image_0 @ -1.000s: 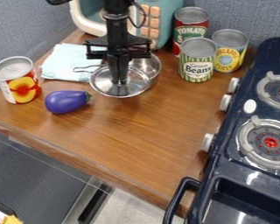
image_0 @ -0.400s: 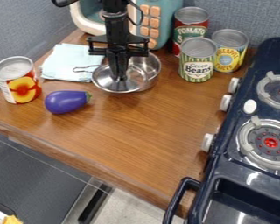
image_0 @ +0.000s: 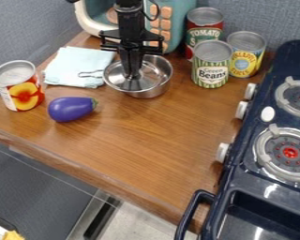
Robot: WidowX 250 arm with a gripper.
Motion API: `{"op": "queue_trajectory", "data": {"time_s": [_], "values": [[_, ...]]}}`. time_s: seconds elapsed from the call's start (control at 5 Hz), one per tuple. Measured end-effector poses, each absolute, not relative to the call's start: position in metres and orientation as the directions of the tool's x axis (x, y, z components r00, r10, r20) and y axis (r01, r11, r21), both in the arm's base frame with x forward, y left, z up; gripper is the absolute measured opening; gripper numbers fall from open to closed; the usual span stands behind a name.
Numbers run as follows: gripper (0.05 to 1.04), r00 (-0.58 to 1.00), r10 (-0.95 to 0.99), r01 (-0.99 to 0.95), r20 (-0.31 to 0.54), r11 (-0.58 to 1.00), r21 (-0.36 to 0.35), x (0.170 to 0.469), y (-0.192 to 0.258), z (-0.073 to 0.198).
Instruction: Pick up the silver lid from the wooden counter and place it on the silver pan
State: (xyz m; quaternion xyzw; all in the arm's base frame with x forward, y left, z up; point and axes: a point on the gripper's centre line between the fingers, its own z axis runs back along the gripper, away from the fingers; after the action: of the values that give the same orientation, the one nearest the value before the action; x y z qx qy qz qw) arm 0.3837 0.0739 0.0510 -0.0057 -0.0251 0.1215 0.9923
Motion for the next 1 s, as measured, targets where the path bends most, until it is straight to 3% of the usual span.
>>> {"op": "queue_trajectory", "data": {"time_s": [0.4, 0.6, 1.0], "values": [[0.053, 0.979, 0.192, -0.191, 0.064, 0.981, -0.024, 0.397, 0.069, 0.055], [0.053, 0.988, 0.144, -0.142, 0.049, 0.989, -0.029, 0.413, 0.067, 0.043], [0.053, 0.994, 0.066, -0.061, 0.093, 0.997, -0.053, 0.434, 0.065, 0.042]]}}
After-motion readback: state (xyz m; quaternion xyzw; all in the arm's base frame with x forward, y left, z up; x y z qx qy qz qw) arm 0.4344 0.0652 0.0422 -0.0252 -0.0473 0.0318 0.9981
